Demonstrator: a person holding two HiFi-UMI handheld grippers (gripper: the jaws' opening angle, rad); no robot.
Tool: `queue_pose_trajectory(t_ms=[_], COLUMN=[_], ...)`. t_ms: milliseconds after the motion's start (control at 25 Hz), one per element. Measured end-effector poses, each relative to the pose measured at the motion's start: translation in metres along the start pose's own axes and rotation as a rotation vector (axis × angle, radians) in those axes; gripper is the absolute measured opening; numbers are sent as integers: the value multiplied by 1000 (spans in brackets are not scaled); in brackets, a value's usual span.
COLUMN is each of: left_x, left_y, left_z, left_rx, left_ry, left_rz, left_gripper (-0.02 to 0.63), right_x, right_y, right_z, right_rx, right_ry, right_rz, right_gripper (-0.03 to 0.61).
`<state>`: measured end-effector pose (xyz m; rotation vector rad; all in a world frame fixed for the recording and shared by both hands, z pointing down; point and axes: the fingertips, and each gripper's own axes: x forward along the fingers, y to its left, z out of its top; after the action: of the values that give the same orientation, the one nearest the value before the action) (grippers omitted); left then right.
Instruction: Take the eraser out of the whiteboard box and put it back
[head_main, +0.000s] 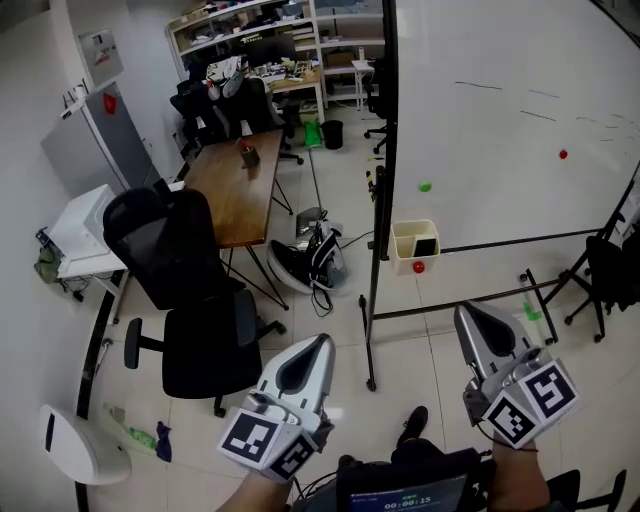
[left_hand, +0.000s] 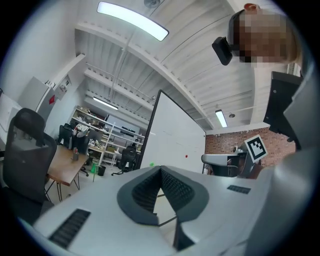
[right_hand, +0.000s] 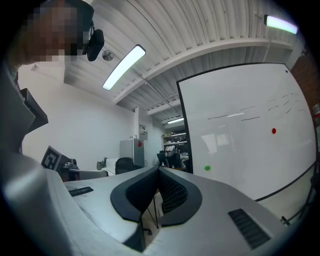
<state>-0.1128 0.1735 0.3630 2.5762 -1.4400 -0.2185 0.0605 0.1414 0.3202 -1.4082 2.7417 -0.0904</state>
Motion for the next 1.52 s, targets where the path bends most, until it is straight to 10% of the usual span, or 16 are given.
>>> queue_pose_trajectory(t_ms=[1520], left_x=[35], left_y=[-167], left_z=[-16], left_rx=[7], left_ry=[-10], left_rz=[3], left_gripper=[29], right_x=[-154], right_y=[-94], right_z=[23], right_rx=[-20], right_ry=[9], right_rz=[26], right_gripper=[23])
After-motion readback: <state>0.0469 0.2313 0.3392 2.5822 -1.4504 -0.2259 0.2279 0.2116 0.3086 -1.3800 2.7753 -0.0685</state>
